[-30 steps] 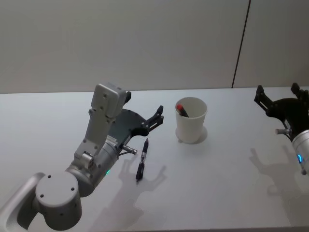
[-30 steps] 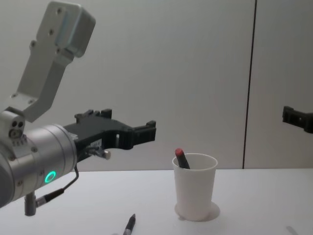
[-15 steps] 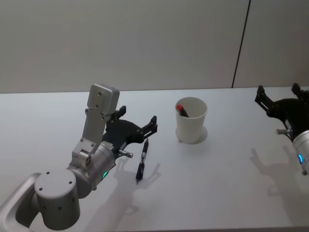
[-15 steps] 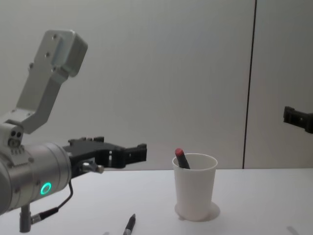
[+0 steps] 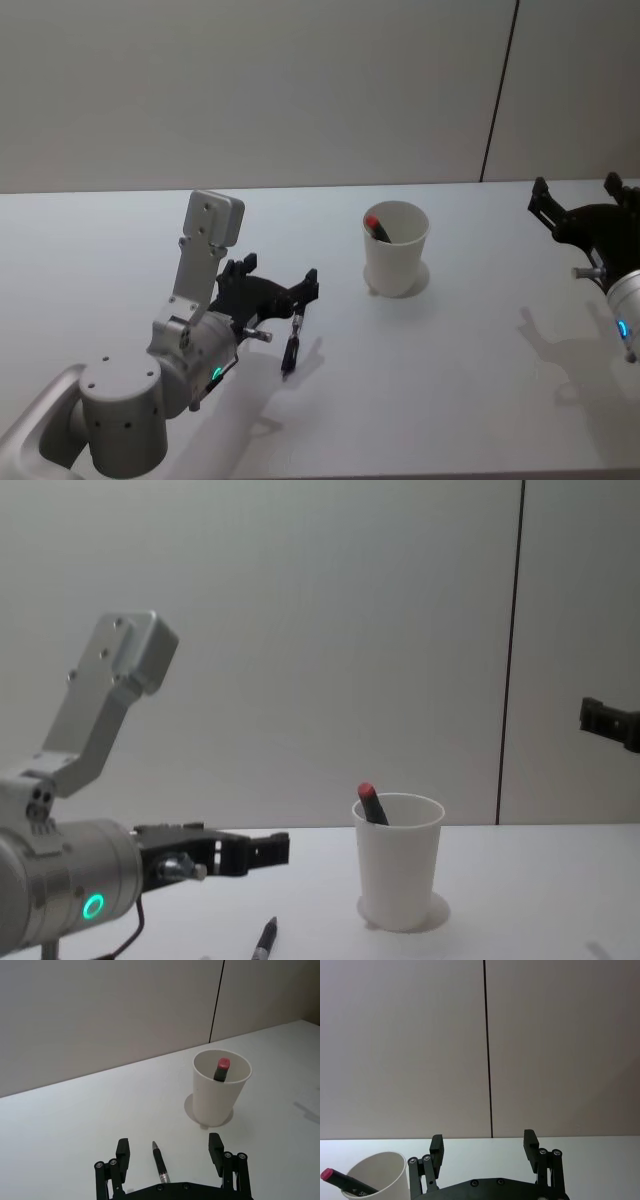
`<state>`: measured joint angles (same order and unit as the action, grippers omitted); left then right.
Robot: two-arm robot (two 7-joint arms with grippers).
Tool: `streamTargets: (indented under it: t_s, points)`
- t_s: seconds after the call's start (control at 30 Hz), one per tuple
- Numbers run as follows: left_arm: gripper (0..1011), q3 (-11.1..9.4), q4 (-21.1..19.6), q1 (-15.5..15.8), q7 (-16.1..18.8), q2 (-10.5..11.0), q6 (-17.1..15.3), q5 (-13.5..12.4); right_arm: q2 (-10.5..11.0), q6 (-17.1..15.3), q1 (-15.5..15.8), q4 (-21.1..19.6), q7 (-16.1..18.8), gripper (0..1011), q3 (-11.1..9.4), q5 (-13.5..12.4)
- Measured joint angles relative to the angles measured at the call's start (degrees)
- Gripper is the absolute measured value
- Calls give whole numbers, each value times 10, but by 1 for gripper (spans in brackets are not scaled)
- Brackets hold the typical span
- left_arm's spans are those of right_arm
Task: Place the pen into the pen holder.
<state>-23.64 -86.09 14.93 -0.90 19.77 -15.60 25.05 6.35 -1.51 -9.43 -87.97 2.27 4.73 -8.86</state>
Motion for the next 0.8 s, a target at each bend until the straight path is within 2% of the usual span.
streamTargets:
  t_s: [0.8]
  points:
    - [1004, -1, 61, 12, -10, -16, -37, 2, 0, 0, 0, 0, 0, 1001, 0, 0]
